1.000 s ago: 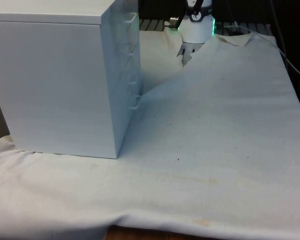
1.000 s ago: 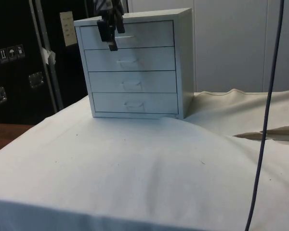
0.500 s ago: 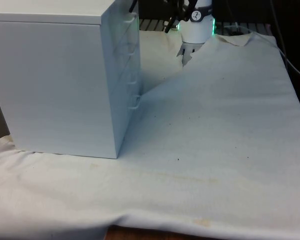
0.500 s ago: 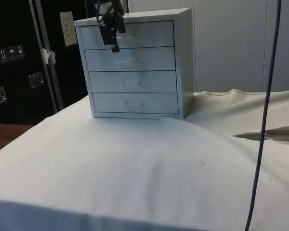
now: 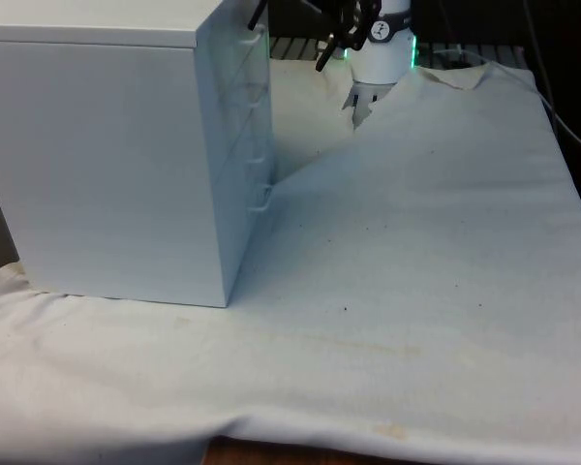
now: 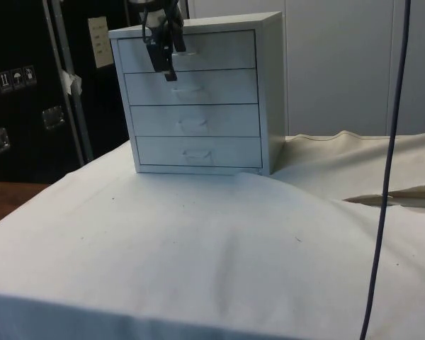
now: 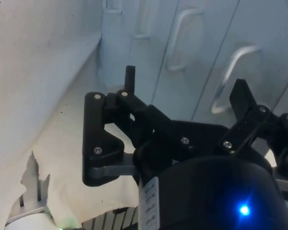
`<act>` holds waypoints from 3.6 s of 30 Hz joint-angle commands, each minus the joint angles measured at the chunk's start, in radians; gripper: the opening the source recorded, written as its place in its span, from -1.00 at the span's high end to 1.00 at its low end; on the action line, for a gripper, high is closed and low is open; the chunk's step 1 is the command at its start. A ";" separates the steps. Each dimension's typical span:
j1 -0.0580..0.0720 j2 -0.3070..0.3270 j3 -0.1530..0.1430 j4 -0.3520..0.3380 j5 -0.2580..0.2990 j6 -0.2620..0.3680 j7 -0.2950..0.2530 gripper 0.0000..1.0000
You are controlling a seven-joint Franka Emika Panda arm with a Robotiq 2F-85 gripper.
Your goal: Open the drawer, then close it.
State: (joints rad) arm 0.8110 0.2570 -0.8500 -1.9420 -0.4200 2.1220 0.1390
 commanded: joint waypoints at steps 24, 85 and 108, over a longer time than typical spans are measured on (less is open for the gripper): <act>0.003 -0.001 -0.003 0.000 -0.036 0.005 0.032 0.99; 0.042 0.053 0.195 0.097 -0.128 -0.193 0.299 1.00; 0.042 0.104 0.278 0.145 -0.135 -0.245 0.379 1.00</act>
State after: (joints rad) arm 0.8530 0.3610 -0.5720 -1.7970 -0.5550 1.8770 0.5180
